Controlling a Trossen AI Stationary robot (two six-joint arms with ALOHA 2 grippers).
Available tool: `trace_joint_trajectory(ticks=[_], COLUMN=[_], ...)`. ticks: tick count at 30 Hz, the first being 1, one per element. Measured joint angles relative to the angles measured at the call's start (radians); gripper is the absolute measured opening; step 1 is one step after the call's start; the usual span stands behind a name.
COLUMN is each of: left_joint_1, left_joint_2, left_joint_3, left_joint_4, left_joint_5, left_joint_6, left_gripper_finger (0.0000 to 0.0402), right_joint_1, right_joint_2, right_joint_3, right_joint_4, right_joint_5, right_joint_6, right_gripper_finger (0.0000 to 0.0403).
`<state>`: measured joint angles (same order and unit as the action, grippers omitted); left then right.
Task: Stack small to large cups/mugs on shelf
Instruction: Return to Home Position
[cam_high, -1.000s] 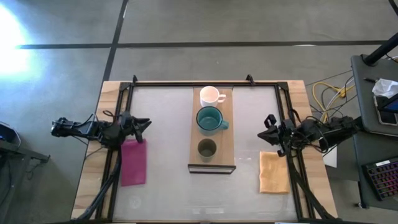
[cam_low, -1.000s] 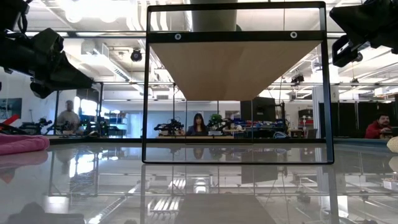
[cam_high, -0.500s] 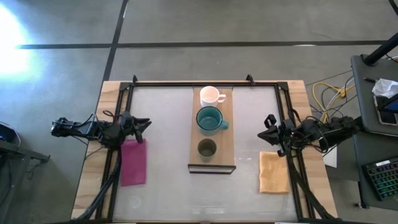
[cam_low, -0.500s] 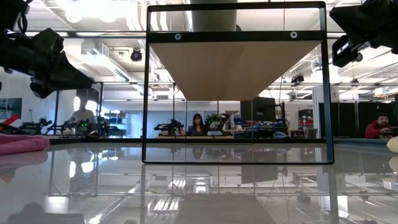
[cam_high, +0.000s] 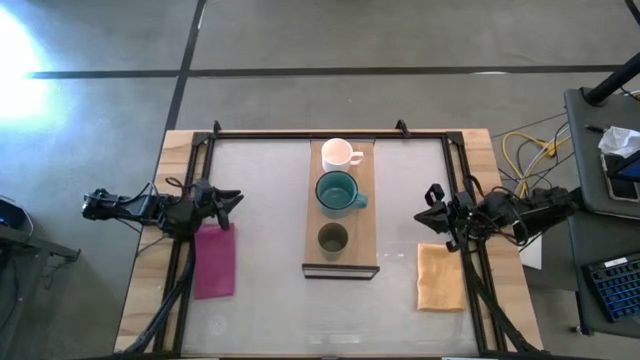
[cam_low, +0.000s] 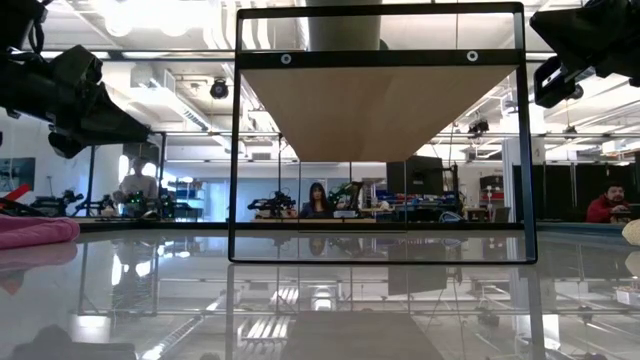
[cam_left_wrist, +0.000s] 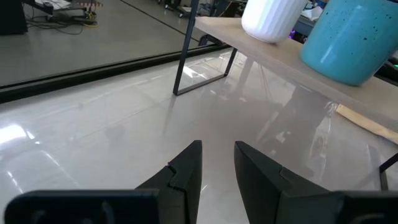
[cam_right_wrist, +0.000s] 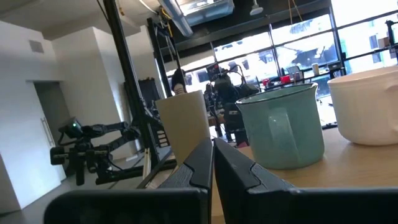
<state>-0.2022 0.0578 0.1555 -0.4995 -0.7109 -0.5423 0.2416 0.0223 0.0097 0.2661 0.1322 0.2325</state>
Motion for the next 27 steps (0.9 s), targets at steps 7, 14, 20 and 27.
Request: trace_joint_trajectory(ticks=[7, 14, 20, 27], left_joint_1=[0.000, 0.000, 0.000, 0.000], left_joint_2=[-0.001, 0.000, 0.000, 0.000], left_joint_3=[-0.002, -0.002, -0.002, -0.002], left_joint_4=[0.019, 0.020, 0.021, 0.023], left_joint_5=[0.002, 0.001, 0.001, 0.000], left_joint_6=[0.000, 0.000, 0.000, 0.000], left_gripper_finger=[0.0080, 0.0080, 0.0080, 0.0080], right_joint_1=[0.000, 0.000, 0.000, 0.000], right_joint_2=[0.000, 0.000, 0.000, 0.000], right_joint_3=[0.000, 0.000, 0.000, 0.000], right_joint_4=[0.000, 0.000, 0.000, 0.000], right_joint_5=[0.000, 0.000, 0.000, 0.000], right_joint_6=[0.000, 0.000, 0.000, 0.000], right_gripper_finger=[0.0009, 0.0009, 0.0009, 0.0009])
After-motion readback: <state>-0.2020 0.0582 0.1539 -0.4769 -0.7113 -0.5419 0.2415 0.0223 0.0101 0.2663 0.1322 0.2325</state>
